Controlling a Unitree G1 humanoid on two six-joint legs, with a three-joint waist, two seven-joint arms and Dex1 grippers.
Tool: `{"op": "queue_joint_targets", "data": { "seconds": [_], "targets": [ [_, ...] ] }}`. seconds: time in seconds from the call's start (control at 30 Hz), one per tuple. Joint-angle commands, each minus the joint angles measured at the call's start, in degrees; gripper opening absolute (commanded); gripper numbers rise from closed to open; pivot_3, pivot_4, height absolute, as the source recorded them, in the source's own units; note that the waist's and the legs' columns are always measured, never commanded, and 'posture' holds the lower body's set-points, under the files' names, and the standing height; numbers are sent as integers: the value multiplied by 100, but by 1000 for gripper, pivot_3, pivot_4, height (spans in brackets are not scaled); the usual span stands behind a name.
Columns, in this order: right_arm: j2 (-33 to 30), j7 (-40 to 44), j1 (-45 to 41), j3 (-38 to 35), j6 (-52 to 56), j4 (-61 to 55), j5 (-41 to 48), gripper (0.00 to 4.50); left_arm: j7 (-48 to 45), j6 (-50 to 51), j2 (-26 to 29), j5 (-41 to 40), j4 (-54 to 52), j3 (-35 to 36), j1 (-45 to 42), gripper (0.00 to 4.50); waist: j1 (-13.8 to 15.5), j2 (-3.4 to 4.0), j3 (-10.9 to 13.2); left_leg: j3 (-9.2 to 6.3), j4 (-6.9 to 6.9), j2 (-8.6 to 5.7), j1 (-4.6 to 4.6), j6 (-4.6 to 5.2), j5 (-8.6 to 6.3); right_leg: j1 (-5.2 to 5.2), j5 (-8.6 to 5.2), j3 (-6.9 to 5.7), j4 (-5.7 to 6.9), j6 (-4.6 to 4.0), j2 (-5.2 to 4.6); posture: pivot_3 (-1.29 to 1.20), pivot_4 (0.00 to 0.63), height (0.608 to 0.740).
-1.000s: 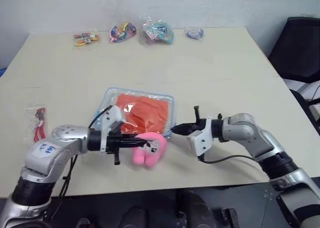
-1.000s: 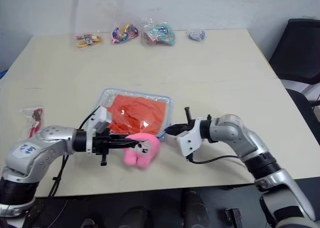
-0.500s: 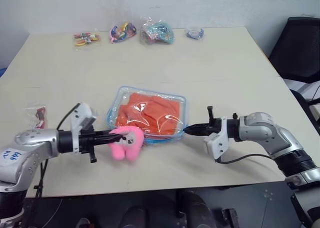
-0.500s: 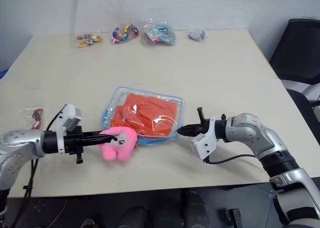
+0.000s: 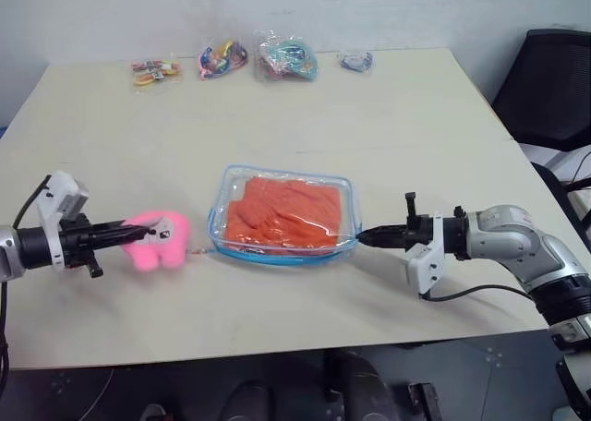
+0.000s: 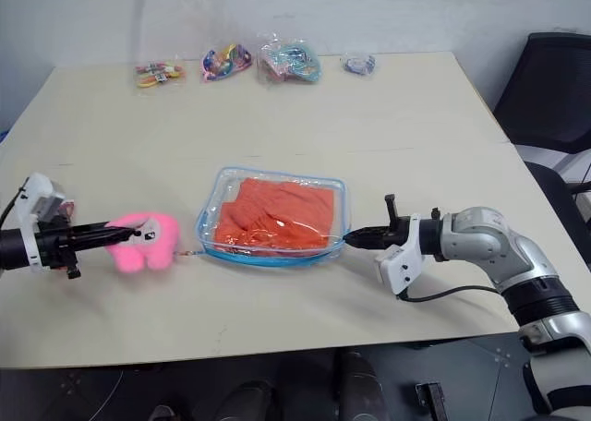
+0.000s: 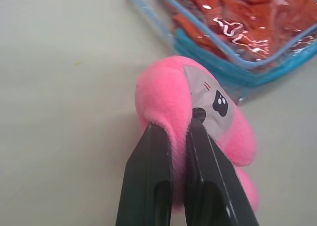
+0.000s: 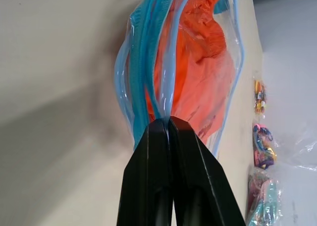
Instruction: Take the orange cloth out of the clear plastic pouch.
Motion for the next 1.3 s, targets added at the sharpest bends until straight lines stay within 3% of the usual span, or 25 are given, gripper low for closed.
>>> {"op": "queue_joint_targets", "data": {
  "seconds": [0.03, 0.23, 0.43, 0.53, 0.73, 0.8, 0.9, 1.13, 1.3],
  "targets": [
    [-100, -92, 65, -216, 46, -59, 106, 44, -118, -230, 126, 165, -85, -20, -17, 0, -26, 0, 0, 0, -1, 1, 0, 0, 0, 0, 0, 0, 0, 0, -3, 0, 150, 740],
    [-182, -74, 93, -270, 80, -52, 181, 44, -104, -407, 217, 448, 786, -124, -575, 0, -38, 0, 0, 1, 1, -2, -1, -1, 1, -1, 0, -4, 2, 0, 4, 0, 150, 740],
    [-136, 22, 190, -224, 346, -271, 368, 44, -105, -100, -137, 246, 33, -267, -333, 0, -37, 0, 0, 3, -1, 6, 0, 0, 0, -3, -1, -1, 5, -1, -3, 0, 150, 740],
    [-140, 163, 335, -214, 669, -529, 618, 688, 5, 153, -303, 123, -419, -242, -133, 944, -36, 0, 1, 2, 0, 13, -2, 0, 0, -3, -1, -1, 5, -1, -4, 0, 150, 740],
    [-158, 130, 603, -446, 1206, -1005, 747, 2781, -57, 212, -353, -23, -889, -119, 151, 2961, -34, 0, 0, 3, 1, 21, 2, -1, 0, -3, -1, 3, 8, -1, -5, 0, 150, 740],
    [-201, 149, 775, -607, 1650, -1328, 951, 3615, -138, 183, -274, -53, -958, -62, 152, 3711, -28, 0, 0, 3, 1, 21, 2, -1, 0, -3, -1, 2, 8, -1, -5, 0, 150, 740],
    [-468, 408, 1347, -899, 2851, -2237, 1694, 4474, -239, 78, -12, 24, -855, 14, -117, 4475, 17, 0, 1, -3, 1, 23, -2, -1, 0, -3, -1, -2, 6, -1, -5, 0, 150, 740],
    [-1098, 626, 2685, -1832, 5902, -4555, 4083, 4474, -600, -235, 417, 97, -1170, -393, -1215, 4475, 155, 1, 1, -3, 1, 18, -1, 0, -1, 1, -1, -4, 3, -1, -5, 0, 150, 740],
    [-1000, -105, 2805, -2287, 7860, -5523, 5899, 4474, -376, -1909, 163, 1491, -1700, -1612, -1669, 4475, 221, -2, -1, -6, -5, 9, -2, 1, -1, 15, 2, 13, 6, 2, -7, 0, 150, 740]
  ]
}}
